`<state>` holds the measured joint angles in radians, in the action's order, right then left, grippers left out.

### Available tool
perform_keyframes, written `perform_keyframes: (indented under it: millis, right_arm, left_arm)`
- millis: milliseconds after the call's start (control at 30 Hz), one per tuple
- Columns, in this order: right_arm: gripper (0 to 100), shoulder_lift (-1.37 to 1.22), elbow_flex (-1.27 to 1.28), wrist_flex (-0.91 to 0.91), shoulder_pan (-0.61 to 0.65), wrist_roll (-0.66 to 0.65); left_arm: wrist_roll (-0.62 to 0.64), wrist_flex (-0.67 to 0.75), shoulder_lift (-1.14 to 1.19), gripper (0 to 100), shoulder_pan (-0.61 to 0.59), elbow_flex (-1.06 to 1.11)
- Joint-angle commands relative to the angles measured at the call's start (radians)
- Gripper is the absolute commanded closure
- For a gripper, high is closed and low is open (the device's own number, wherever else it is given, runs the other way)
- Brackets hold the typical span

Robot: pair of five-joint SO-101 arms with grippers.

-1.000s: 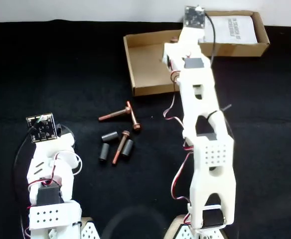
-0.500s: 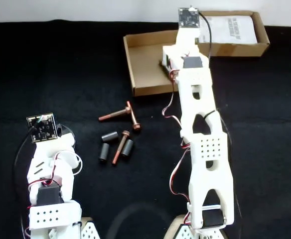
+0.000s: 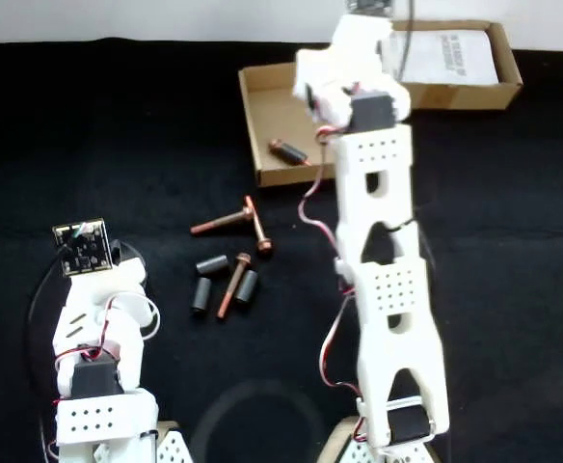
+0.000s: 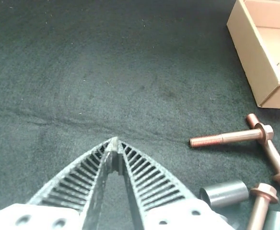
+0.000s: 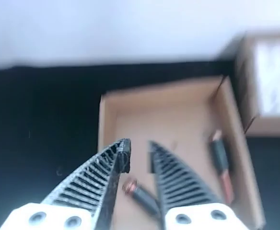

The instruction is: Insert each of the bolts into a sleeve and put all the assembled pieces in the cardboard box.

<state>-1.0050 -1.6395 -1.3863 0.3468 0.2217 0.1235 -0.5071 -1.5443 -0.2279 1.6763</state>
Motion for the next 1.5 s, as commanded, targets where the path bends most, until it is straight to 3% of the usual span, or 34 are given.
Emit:
perform_keyframes:
  millis: [0,233,600,900,1100,1167,1333,1467]
  right_arm:
    - [99.0,0.133,-0.130,-0.122,0.013,0.012]
    - [99.0,0.326,-0.130,-0.380,0.050,0.101]
    - [99.1,0.693,-0.074,-0.381,0.117,0.098]
    - [99.1,1.208,0.638,-0.377,0.229,0.101]
    - [99.1,1.478,1.095,-0.377,0.226,0.101]
    - [99.1,1.554,1.241,-0.375,0.225,0.101]
    - [99.1,1.664,1.581,-0.358,0.179,0.173]
    - [99.1,1.679,1.778,-0.315,0.131,0.230]
  left_arm:
    - [-0.003,0.002,-0.007,99,0.013,0.027]
    - [-0.003,0.002,-0.007,99,0.013,0.027]
    - [-0.018,-0.015,-0.007,99,0.013,0.027]
    - [-0.074,-0.041,-0.008,99,0.024,0.027]
    - [-0.074,-0.046,-0.008,99,0.024,0.018]
    - [-0.095,-0.112,-0.008,99,0.033,-0.024]
    - [-0.178,-0.468,-0.007,99,0.147,-0.185]
    - [-0.178,-0.601,-0.007,99,0.150,-0.311]
